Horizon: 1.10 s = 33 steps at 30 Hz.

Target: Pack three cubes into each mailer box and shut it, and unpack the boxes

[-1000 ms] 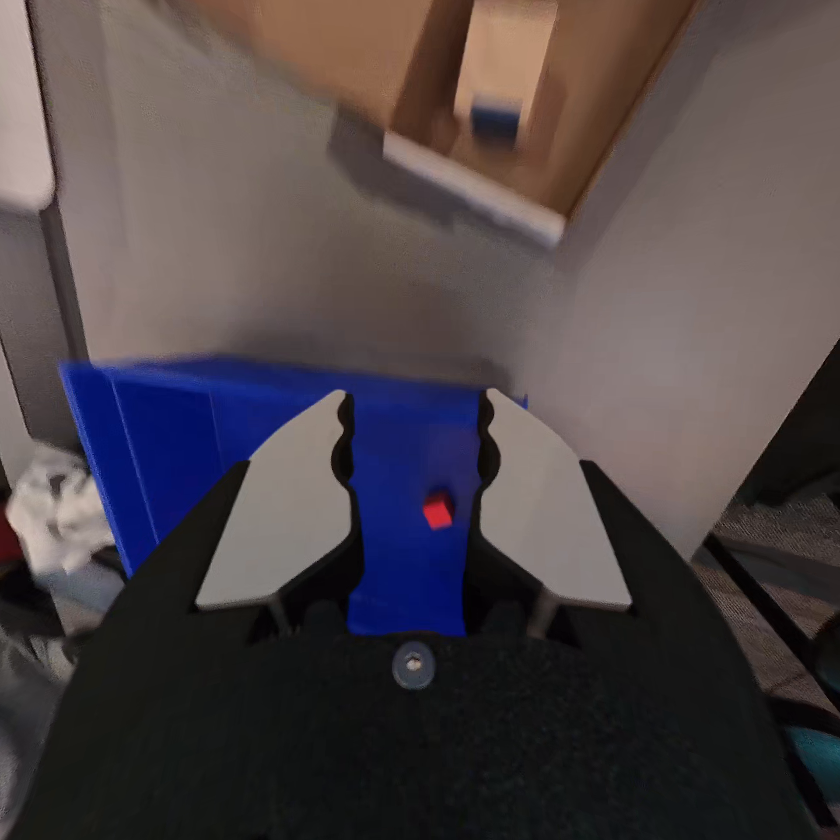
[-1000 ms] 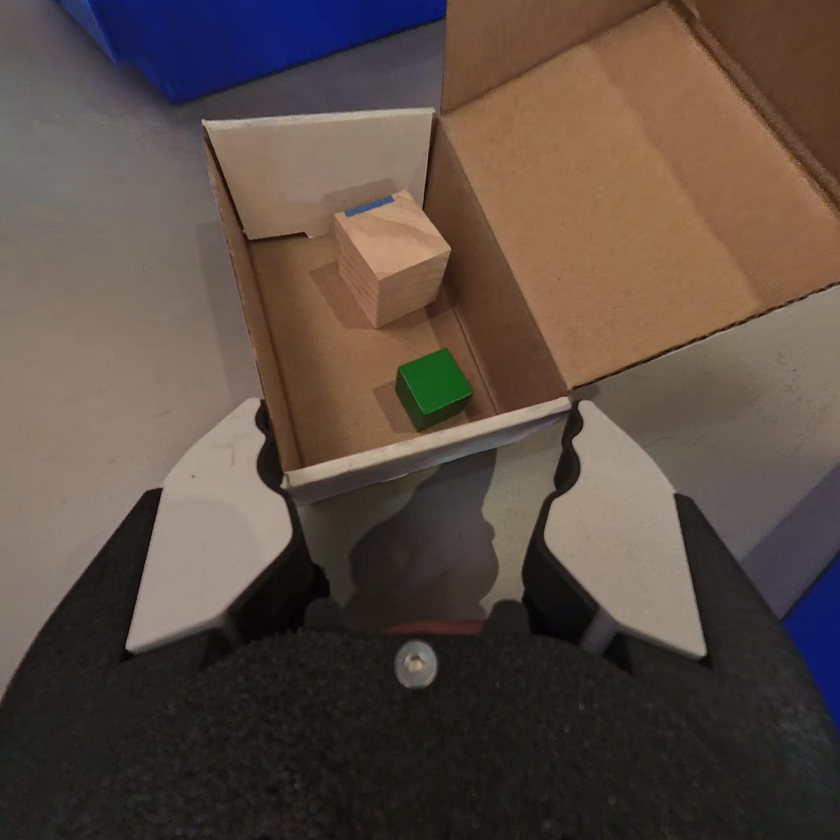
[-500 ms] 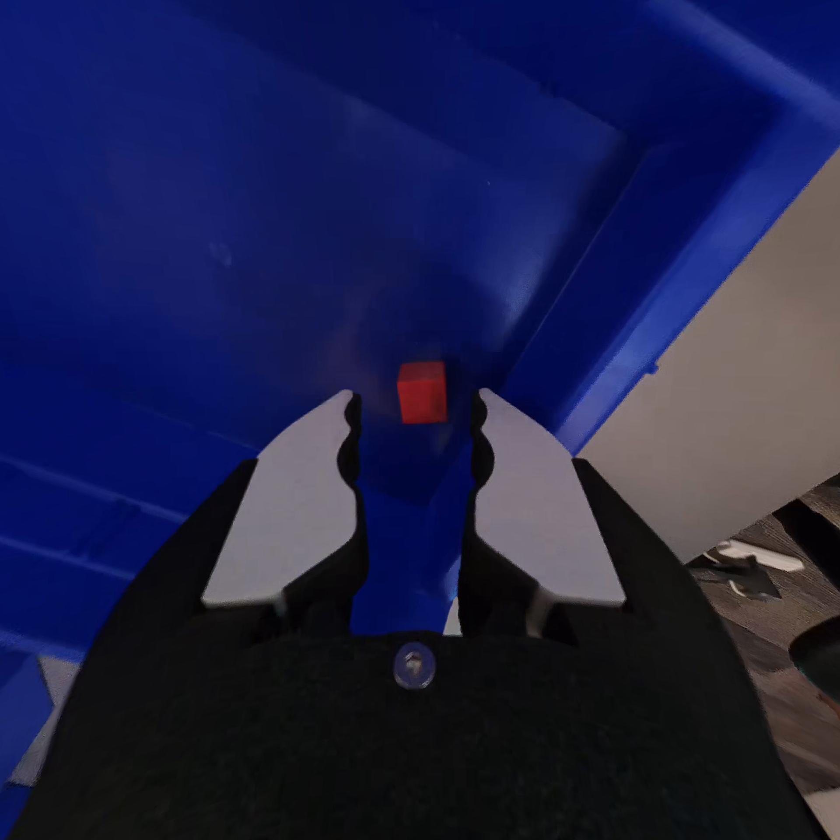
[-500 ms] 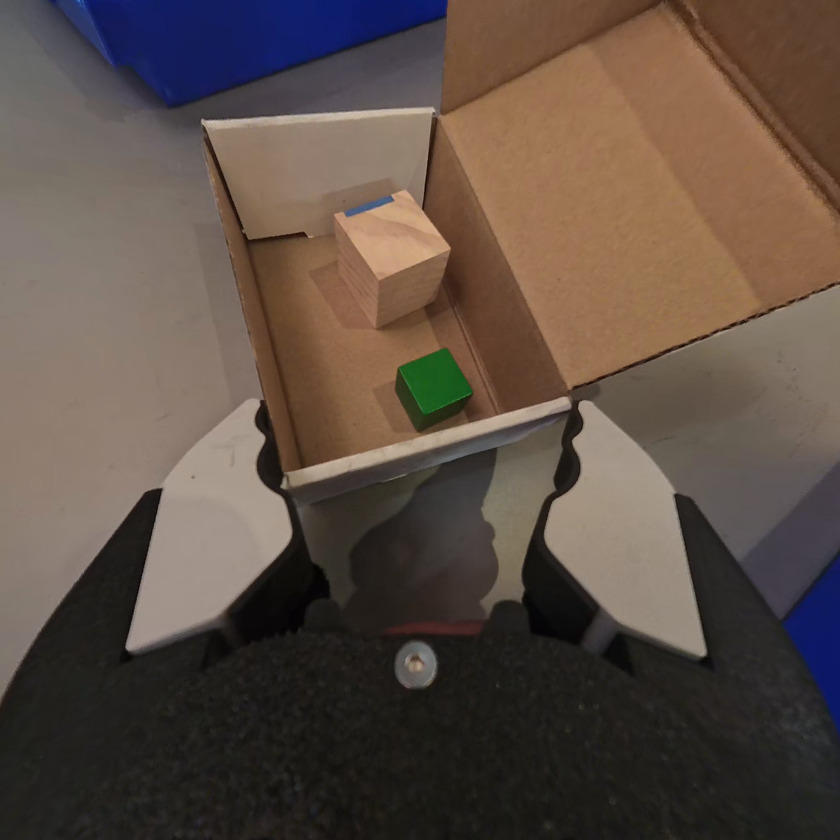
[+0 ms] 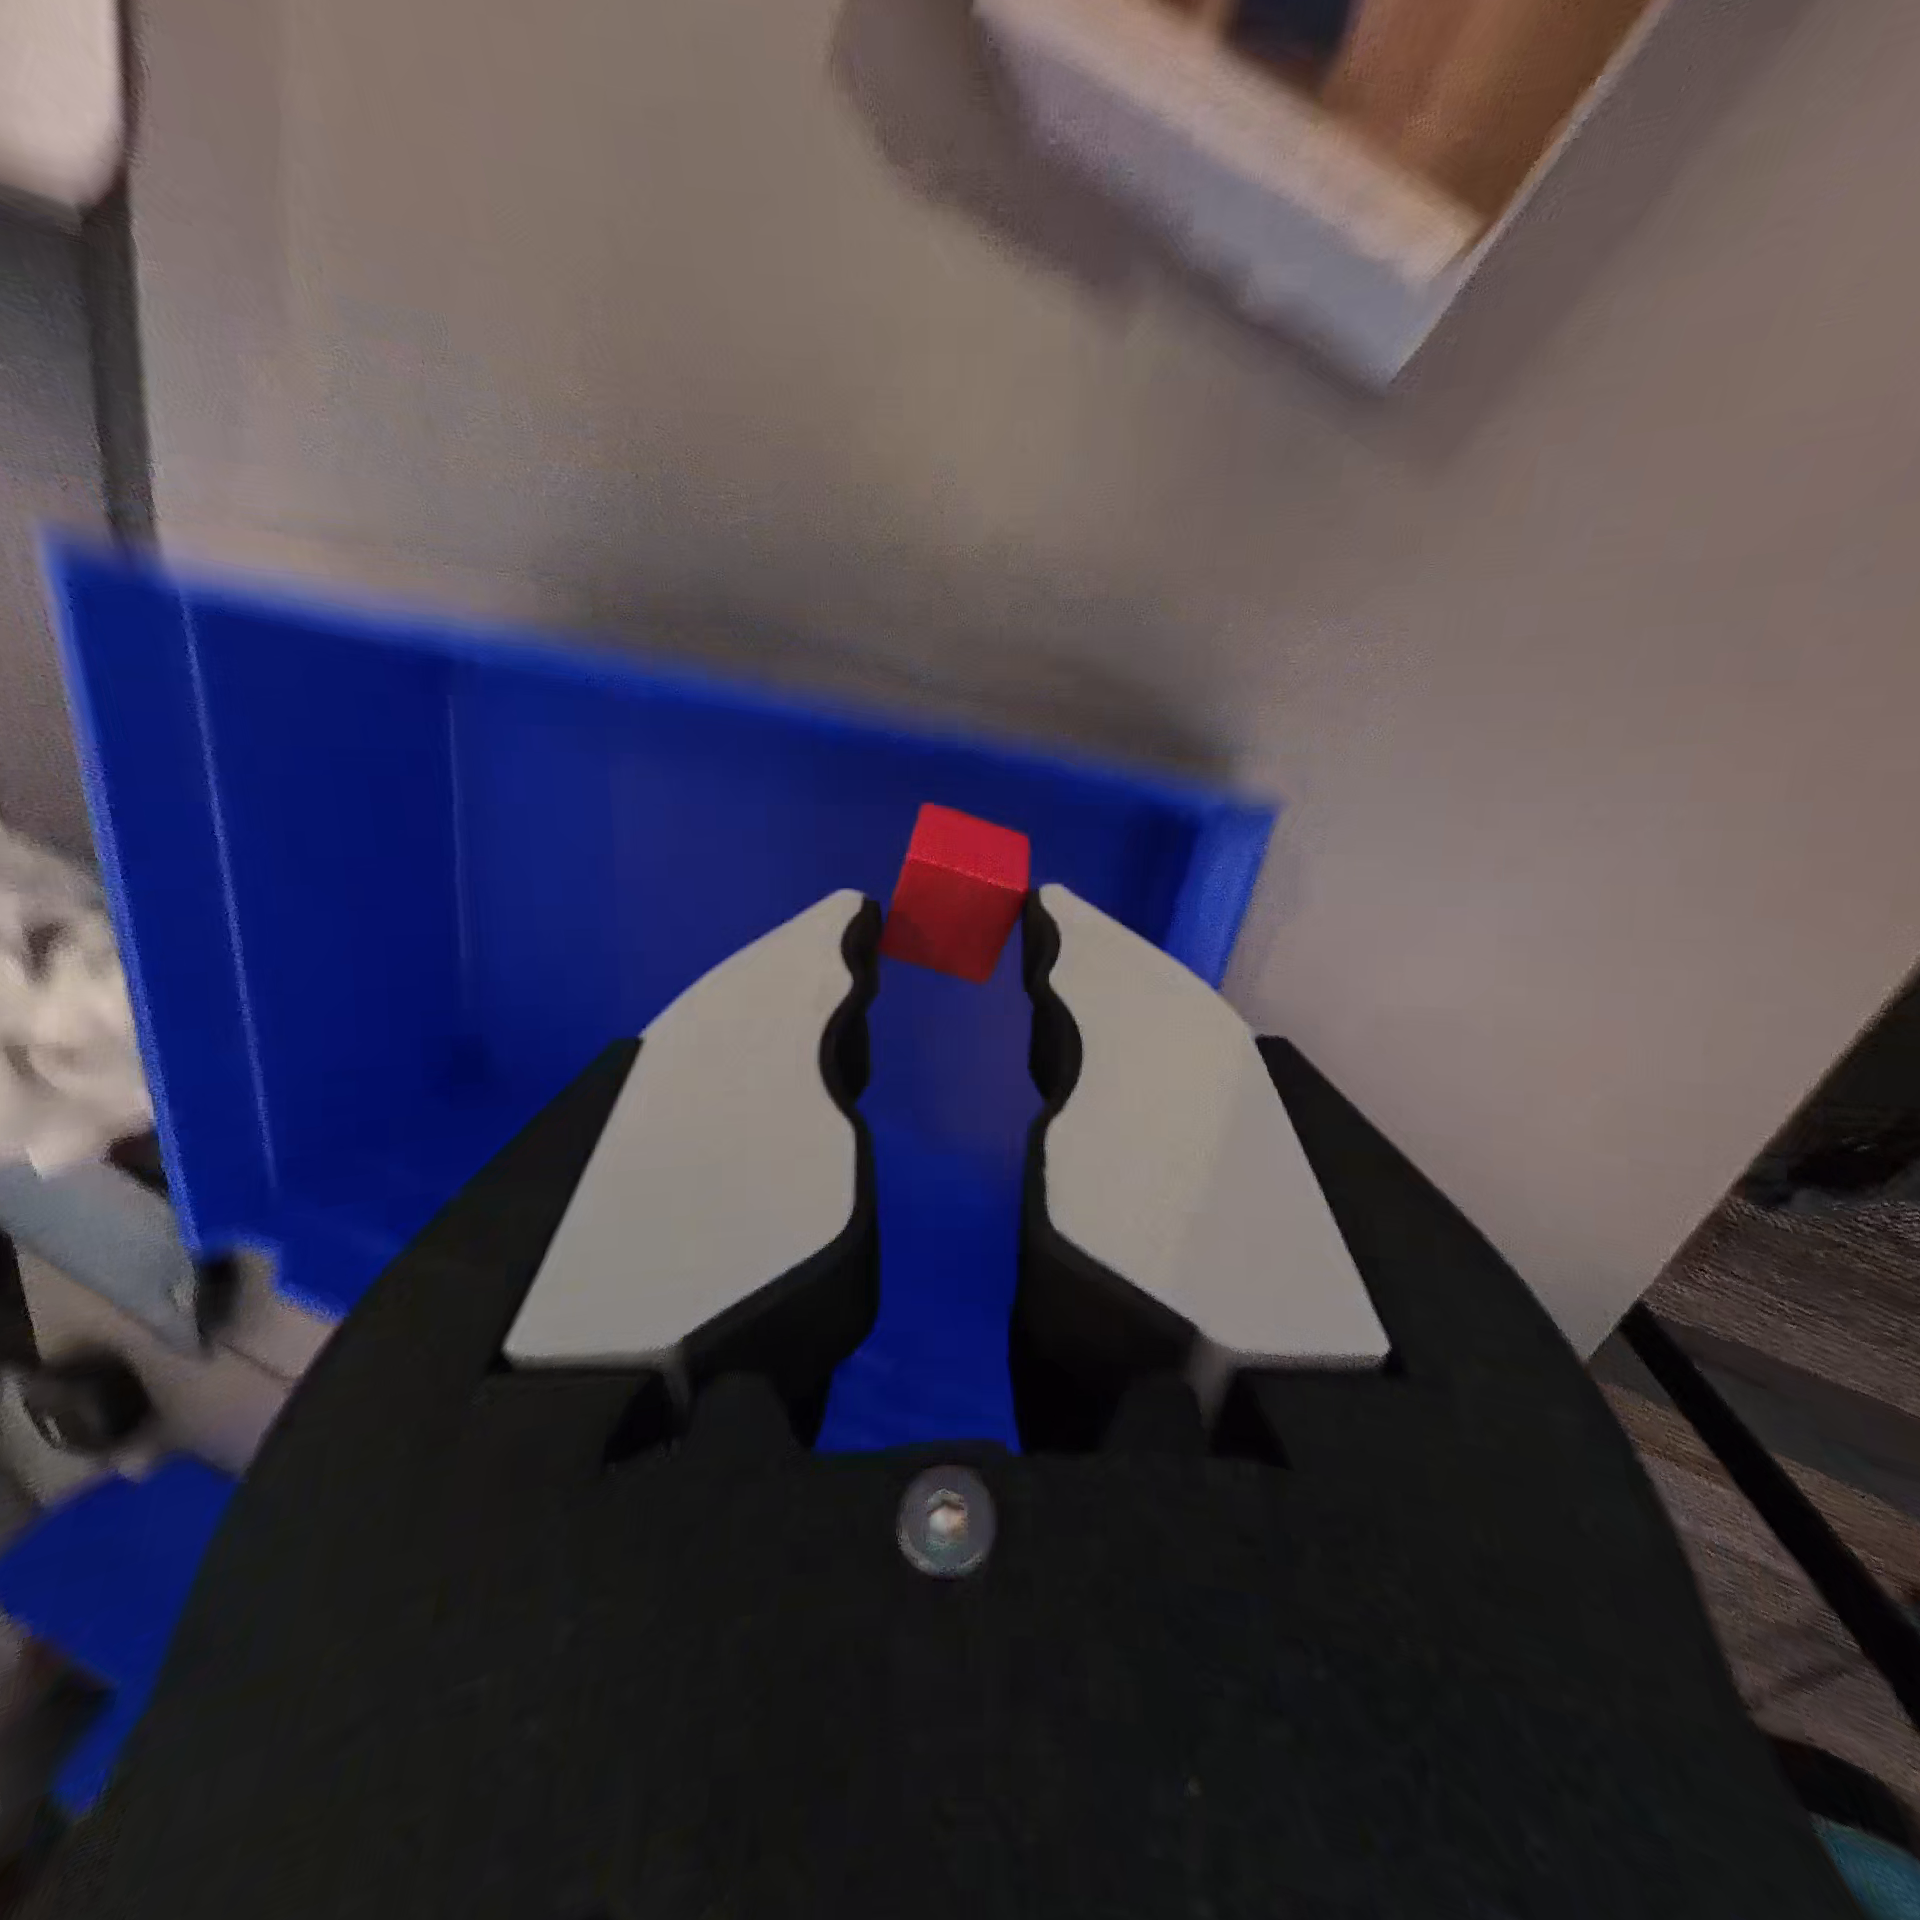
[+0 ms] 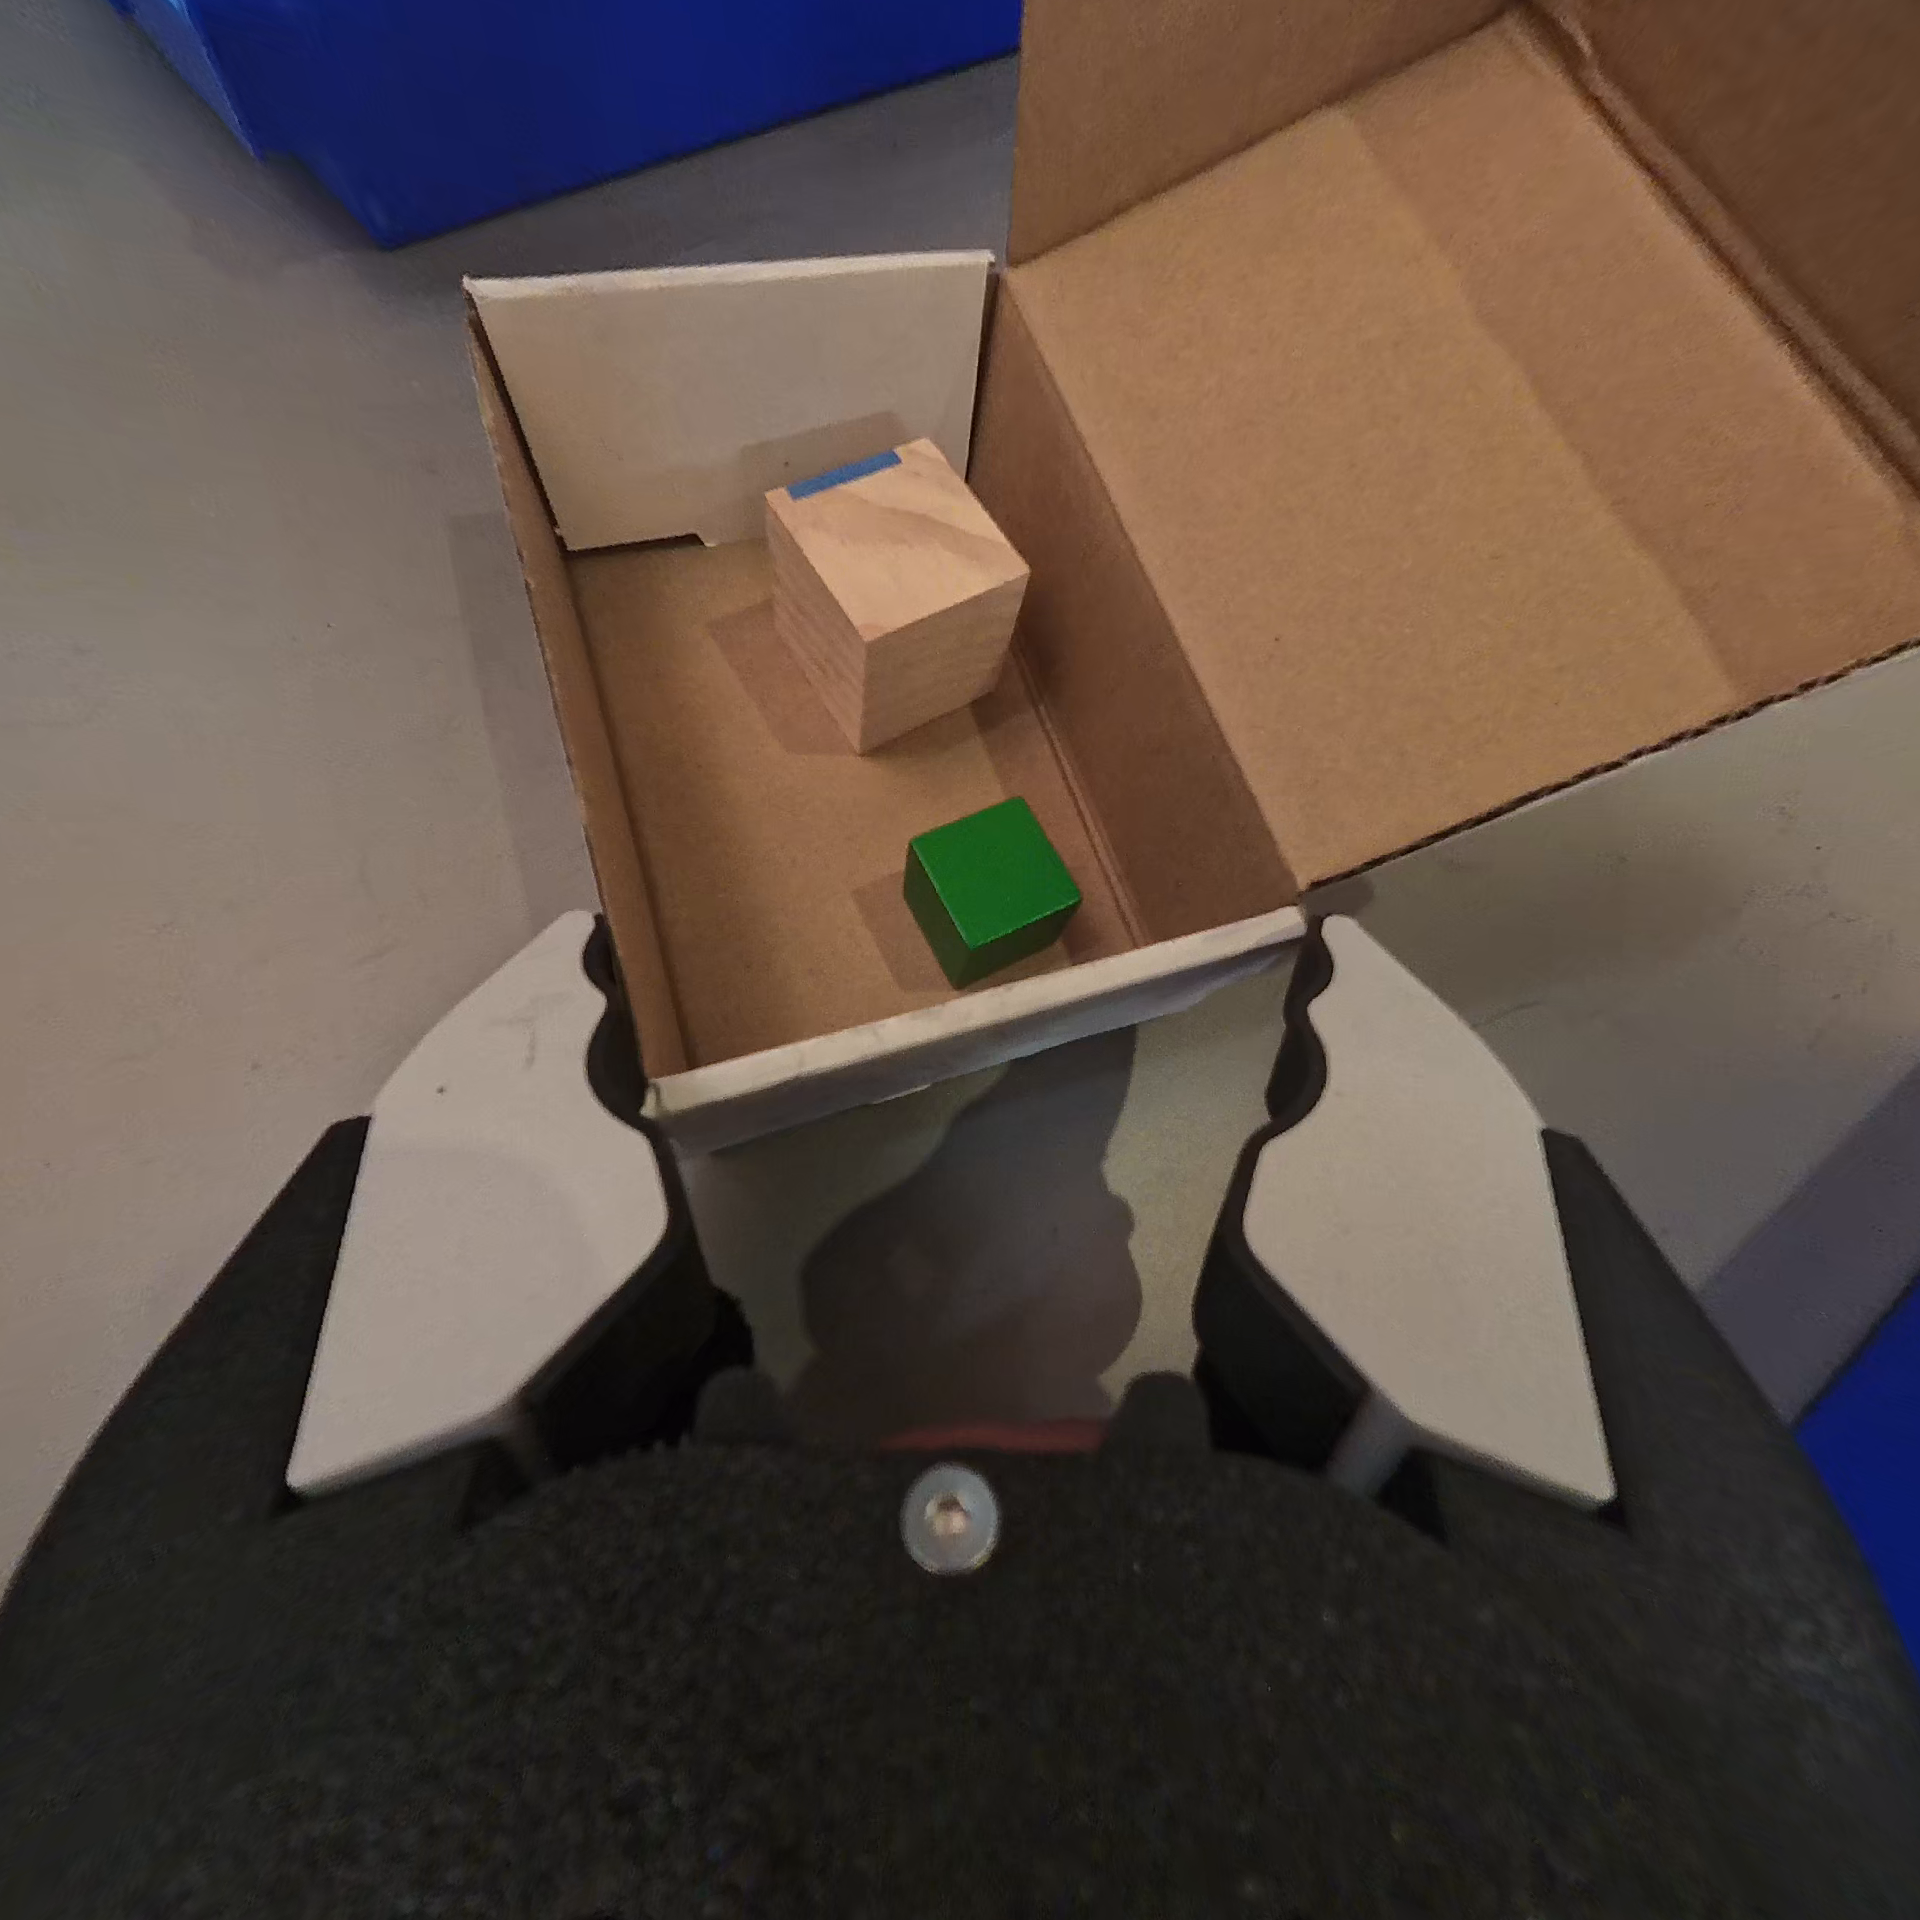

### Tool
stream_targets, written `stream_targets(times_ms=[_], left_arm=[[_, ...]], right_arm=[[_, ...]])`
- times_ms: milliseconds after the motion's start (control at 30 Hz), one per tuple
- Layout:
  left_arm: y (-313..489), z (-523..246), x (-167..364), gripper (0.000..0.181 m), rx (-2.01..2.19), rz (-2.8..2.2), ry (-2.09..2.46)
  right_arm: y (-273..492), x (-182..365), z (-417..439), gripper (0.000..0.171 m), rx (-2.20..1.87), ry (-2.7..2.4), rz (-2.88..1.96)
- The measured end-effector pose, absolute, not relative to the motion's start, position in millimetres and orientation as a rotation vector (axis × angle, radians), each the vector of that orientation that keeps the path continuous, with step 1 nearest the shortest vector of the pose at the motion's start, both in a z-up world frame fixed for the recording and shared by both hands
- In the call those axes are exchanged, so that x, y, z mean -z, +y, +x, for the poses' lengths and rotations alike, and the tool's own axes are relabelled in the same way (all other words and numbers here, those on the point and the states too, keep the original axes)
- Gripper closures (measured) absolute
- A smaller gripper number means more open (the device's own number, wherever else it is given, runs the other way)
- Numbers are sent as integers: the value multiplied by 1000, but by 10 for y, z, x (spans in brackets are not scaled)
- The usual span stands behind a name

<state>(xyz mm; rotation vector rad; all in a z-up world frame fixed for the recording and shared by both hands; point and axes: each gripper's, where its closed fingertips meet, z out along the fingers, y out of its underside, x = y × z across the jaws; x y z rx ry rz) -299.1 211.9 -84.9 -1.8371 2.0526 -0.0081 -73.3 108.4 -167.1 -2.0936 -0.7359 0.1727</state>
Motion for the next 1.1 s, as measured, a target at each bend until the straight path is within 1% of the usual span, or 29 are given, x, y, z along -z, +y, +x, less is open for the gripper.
stream_targets(times_ms=[67,133,233,333,500,633,700,767,900,933,1000,1033,1100], left_arm=[[1823,-2573,758,155,113,-1689,2148],[1578,-2210,808,155,160,-1569,2263],[1439,-1694,1026,156,145,-1496,2372],[1292,-1311,1334,156,197,-1575,2486],[1096,-1100,1681,156,183,-1657,2638],[1107,-1143,1869,156,87,-1699,2660],[1112,-1119,1884,158,95,-1676,2627],[1106,-1114,1880,158,131,-1708,2595],[1175,-1113,1763,144,232,-1731,2490],[1202,-1104,1665,136,294,-1731,2437],[1315,-1078,1382,130,432,-1744,2278],[1424,-1061,1208,124,492,-1754,2164],[1745,-1060,851,127,588,-1807,1876]], right_arm=[[1085,1671,-733,53,-171,-737,-2093],[1083,1671,-732,53,-170,-737,-2092],[1082,1670,-733,53,-169,-734,-2091],[1083,1670,-732,53,-168,-733,-2092],[1083,1669,-734,52,-173,-731,-2081],[1082,1669,-735,53,-179,-736,-2081],[1086,1668,-737,53,-182,-737,-2080],[1086,1669,-739,52,-187,-741,-2076],[1085,1668,-739,52,-191,-747,-2073],[1085,1666,-741,52,-194,-746,-2068],[1075,1657,-727,53,-195,-762,-2054],[1065,1643,-684,55,-184,-767,-2055],[1056,1518,-549,55,-152,-720,-2052]])
